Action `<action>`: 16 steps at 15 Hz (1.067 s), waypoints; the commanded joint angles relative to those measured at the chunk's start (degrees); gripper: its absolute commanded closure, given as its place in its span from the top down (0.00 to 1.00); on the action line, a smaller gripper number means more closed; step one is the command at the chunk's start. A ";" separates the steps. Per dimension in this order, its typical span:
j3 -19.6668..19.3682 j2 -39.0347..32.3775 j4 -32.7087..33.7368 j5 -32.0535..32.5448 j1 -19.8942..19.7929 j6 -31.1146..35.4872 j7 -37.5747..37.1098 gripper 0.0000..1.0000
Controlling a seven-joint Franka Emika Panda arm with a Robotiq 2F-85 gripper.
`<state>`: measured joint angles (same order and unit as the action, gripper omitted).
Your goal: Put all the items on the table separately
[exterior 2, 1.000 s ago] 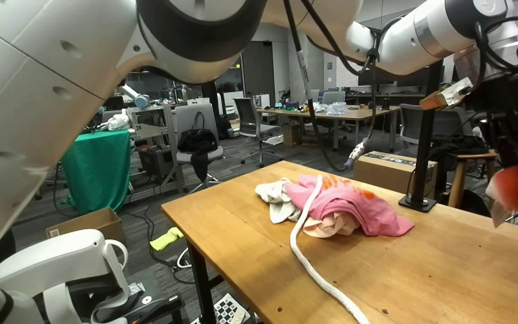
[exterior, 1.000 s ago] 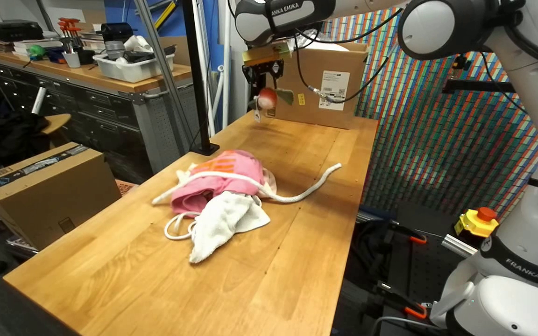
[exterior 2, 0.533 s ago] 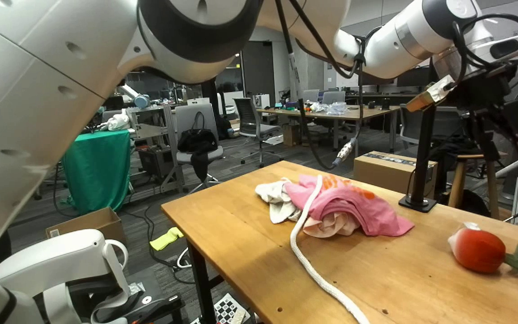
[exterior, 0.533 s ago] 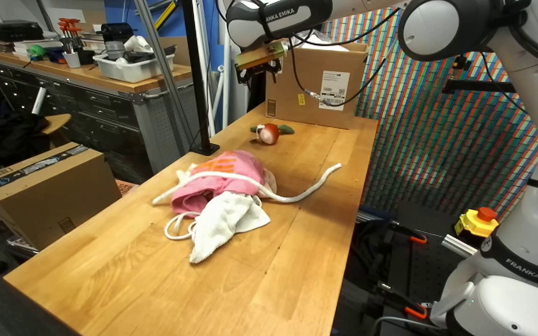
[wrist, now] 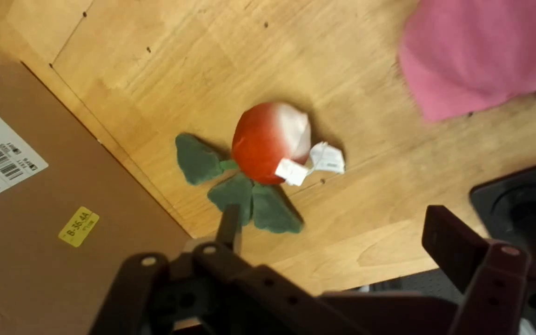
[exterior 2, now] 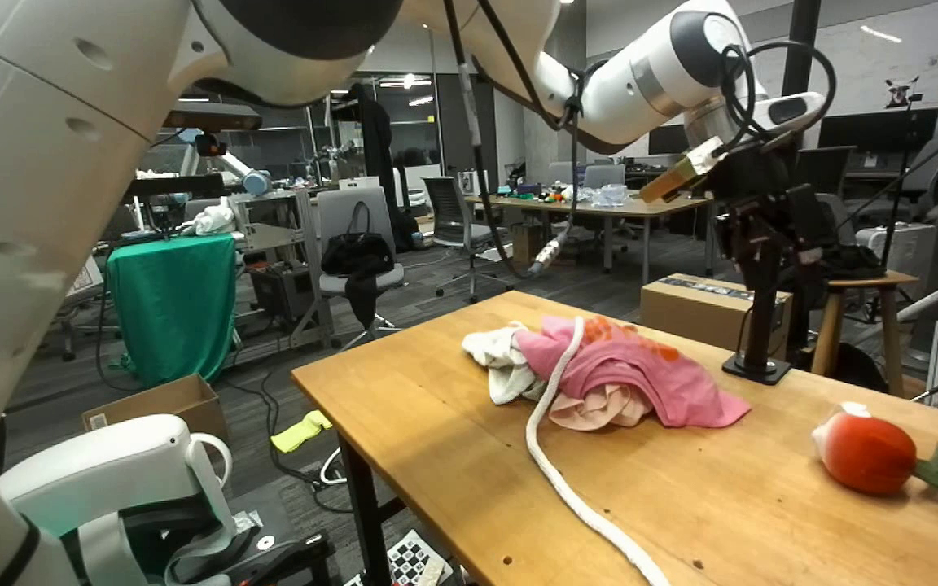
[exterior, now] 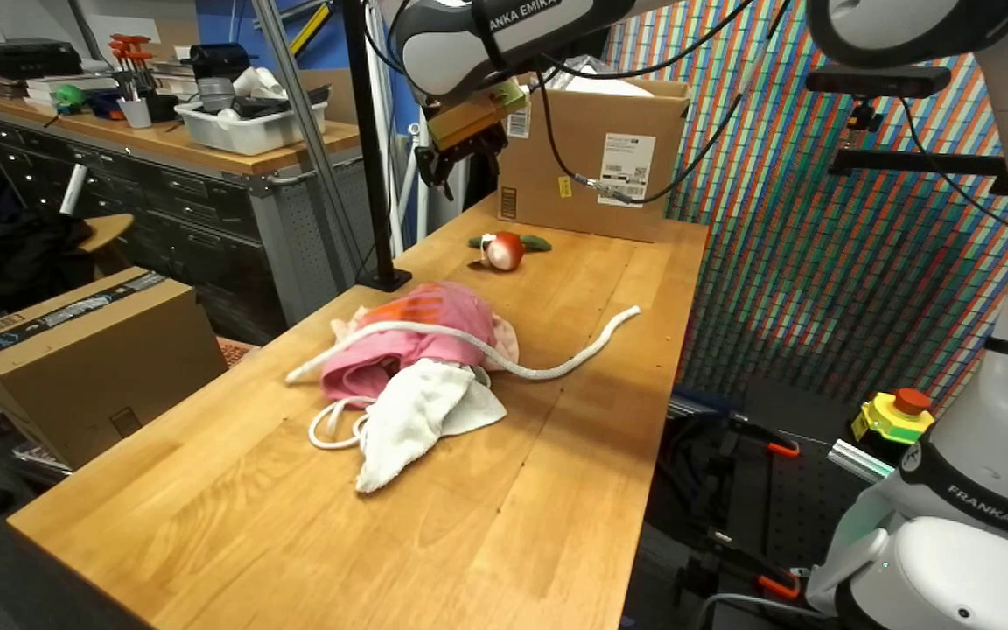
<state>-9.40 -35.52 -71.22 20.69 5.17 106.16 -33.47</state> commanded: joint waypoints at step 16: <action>11.55 24.13 -39.16 -10.78 2.73 7.01 16.76 1.00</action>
<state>0.88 -14.22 -106.47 12.79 9.50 109.89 -21.25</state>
